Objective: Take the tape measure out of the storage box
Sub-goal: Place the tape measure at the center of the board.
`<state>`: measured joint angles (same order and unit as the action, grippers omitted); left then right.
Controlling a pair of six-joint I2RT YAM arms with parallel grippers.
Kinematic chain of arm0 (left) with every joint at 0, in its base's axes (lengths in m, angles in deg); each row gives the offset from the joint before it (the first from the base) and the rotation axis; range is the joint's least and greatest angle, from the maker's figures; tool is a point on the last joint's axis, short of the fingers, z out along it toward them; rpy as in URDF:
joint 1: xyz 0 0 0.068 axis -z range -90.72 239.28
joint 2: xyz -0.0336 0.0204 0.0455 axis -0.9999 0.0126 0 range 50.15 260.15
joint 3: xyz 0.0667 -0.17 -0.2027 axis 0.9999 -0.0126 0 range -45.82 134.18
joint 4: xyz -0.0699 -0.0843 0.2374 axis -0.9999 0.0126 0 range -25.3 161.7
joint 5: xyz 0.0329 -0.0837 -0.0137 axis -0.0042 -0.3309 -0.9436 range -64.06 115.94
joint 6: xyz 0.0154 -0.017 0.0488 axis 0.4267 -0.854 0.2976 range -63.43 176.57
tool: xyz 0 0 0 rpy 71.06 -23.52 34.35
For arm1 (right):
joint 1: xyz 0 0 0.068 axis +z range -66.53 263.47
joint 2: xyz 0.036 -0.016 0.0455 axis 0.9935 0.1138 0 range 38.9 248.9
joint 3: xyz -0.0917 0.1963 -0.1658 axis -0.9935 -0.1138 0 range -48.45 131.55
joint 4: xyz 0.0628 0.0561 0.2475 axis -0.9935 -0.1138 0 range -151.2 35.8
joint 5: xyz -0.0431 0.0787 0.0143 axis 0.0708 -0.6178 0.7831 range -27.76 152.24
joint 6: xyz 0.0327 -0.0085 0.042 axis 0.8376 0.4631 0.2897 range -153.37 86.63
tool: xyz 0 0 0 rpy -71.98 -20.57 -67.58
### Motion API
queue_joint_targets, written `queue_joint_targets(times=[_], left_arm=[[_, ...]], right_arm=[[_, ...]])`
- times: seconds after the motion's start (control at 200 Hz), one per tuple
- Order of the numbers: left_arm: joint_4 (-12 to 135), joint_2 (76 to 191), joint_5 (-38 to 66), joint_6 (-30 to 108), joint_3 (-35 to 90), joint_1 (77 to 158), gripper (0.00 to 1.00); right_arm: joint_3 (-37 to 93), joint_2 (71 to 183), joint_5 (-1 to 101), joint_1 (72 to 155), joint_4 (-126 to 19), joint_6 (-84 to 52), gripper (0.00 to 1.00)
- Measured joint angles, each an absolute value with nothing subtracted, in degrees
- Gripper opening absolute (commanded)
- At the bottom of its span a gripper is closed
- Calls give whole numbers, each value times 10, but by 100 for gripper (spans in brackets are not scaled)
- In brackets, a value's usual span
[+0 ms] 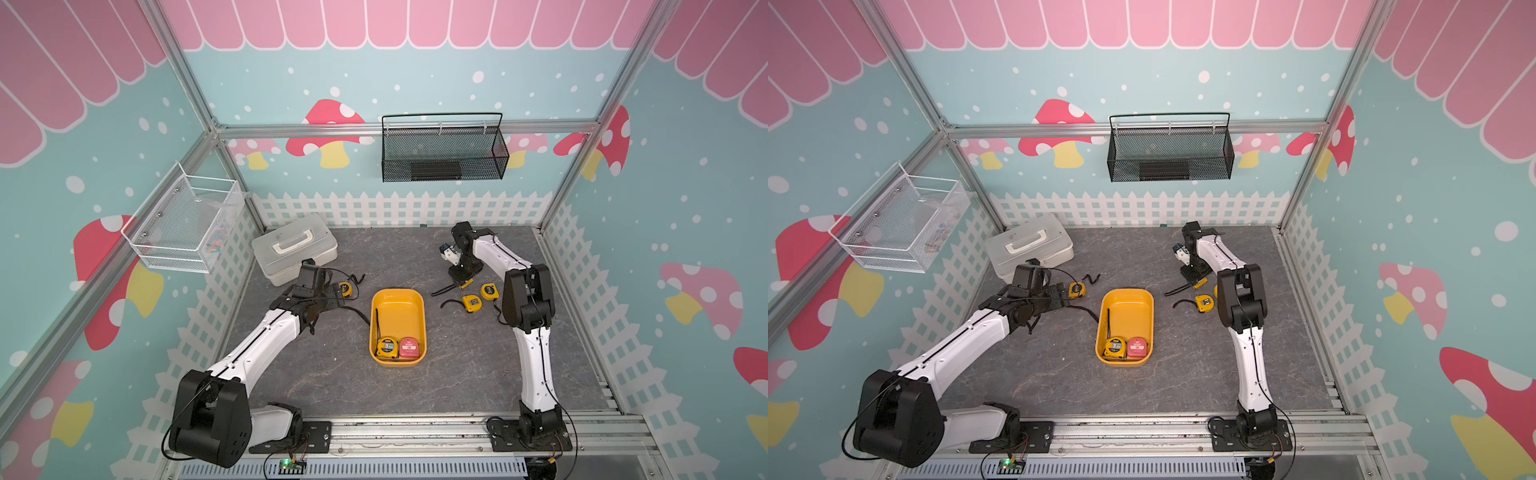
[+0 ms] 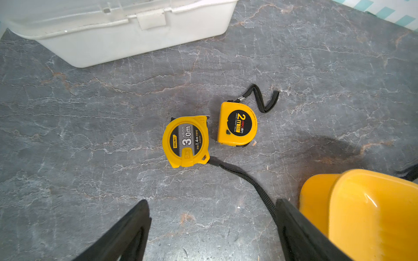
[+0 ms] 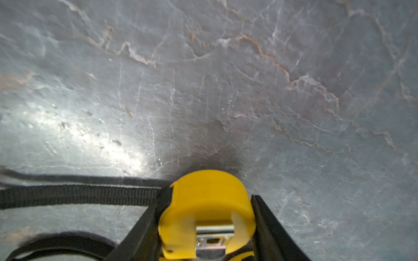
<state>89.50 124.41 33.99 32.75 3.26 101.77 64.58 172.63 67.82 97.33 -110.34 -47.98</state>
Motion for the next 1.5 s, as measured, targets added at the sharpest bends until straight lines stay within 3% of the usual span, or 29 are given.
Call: queue_joint_targets(times=[0.45, 0.695, 0.936, 1.116, 1.501], left_arm=[[895, 1245, 336, 328, 33, 1018, 88], [895, 1245, 323, 328, 33, 1018, 88], [896, 1246, 310, 330, 33, 1030, 88], [908, 1249, 306, 334, 35, 1072, 88], [960, 1267, 305, 345, 70, 1200, 87]], right_arm=[[645, 1726, 678, 972, -1104, -479, 45], [643, 1725, 677, 969, -1105, -474, 62], [642, 1714, 664, 969, -1110, -469, 71], [642, 1678, 647, 969, -1115, -462, 83], [624, 1584, 636, 993, -1112, -441, 85]])
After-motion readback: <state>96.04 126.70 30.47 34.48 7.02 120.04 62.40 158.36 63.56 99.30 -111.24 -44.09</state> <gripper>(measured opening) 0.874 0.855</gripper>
